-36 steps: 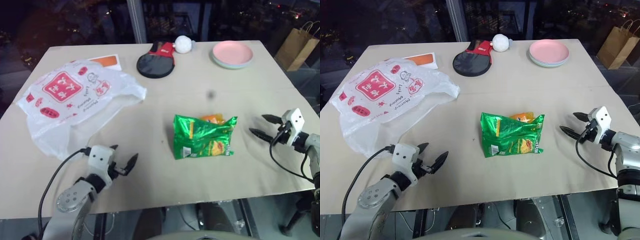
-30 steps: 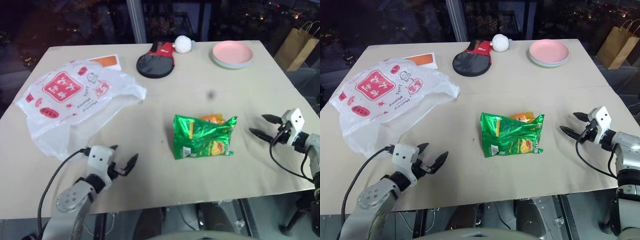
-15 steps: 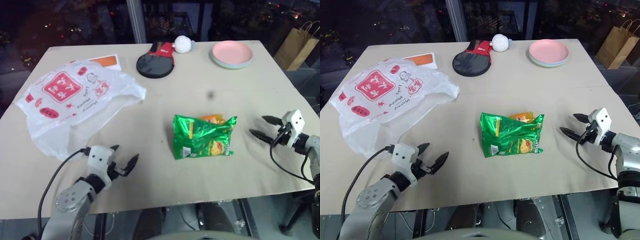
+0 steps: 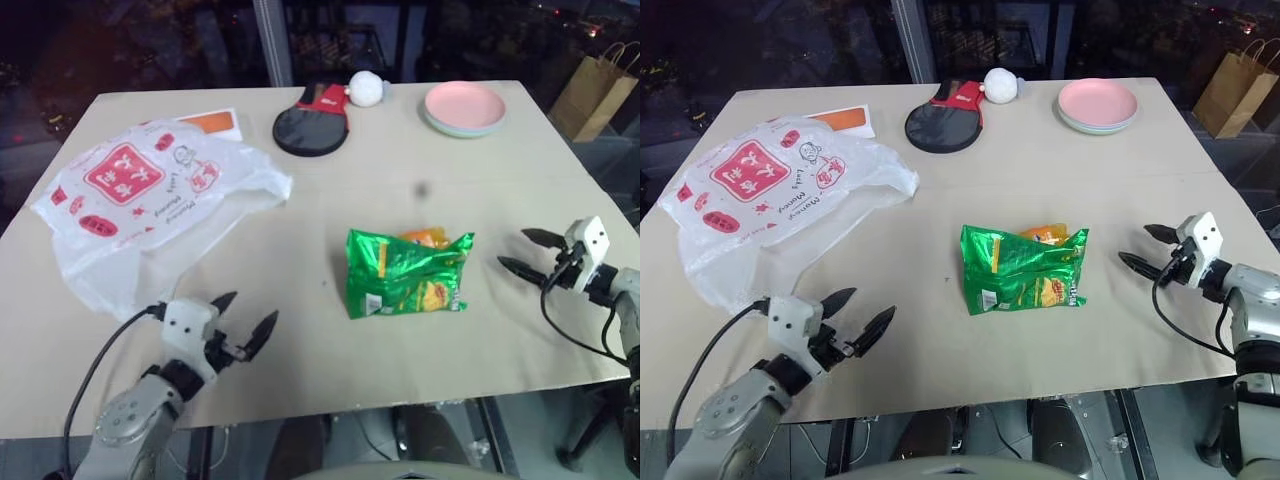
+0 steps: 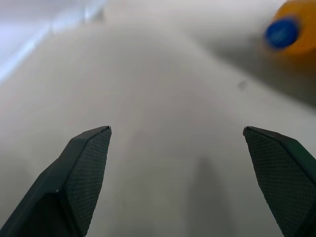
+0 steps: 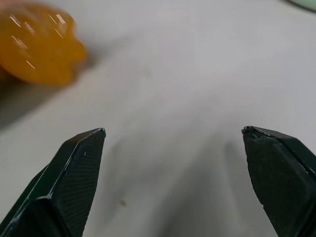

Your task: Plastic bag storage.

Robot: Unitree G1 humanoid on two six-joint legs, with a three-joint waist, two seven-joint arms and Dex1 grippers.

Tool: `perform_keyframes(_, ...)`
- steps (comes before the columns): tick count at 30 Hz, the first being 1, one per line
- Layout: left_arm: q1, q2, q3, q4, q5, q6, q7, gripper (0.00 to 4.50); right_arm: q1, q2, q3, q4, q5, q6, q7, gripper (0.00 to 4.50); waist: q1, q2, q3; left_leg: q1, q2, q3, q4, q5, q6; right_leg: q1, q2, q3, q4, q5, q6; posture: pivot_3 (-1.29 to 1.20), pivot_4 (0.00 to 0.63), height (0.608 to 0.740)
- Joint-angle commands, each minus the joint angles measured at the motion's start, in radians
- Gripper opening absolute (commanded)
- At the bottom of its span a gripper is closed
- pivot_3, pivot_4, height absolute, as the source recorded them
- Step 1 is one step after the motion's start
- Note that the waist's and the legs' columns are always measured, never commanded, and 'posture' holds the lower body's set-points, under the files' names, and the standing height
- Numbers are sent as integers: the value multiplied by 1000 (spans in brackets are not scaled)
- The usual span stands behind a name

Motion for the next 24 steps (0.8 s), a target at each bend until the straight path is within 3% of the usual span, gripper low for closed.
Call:
perform_keyframes(1, 87, -52, 74, -109, -40, -71, 17, 4434, 1, -16, -49, -87, 68, 59, 20, 4500, 1, 0, 0, 0, 0, 0, 0, 0, 0, 0, 0, 0, 0, 0, 0, 0, 150, 740)
perform_keyframes(5, 212, -160, 169, -118, -58, -111, 90, 4434, -14, -44, -76, -207, 151, 198, 36, 4500, 1, 0, 1, 0, 0, 1, 0, 0, 0, 0, -1, 0, -1, 0, 0, 0, 150, 740)
perform_keyframes(10, 220, -247, 271, -59, -108, -109, 195, 4434, 38, -113, -58, -410, 241, 393, 109, 4500, 5, 0, 2, -1, 0, 0, 1, 0, 1, 0, 0, 0, -1, -2, 2, 0, 150, 740)
perform_keyframes(17, 125, -196, 302, 9, -129, -69, 243, 4434, -16, -139, -49, -760, 430, 653, 70, 4500, 5, -1, 2, -5, 0, -1, 3, 0, 1, -3, 1, -1, -1, -2, 4, 0, 150, 740)
perform_keyframes(24, 84, -187, 291, 36, -131, -58, 257, 4434, -27, -176, -2, -937, 426, 654, 110, 4500, 8, -2, 2, -8, 0, -3, 3, -1, 1, -4, 1, -3, -3, 0, 0, 0, 150, 740)
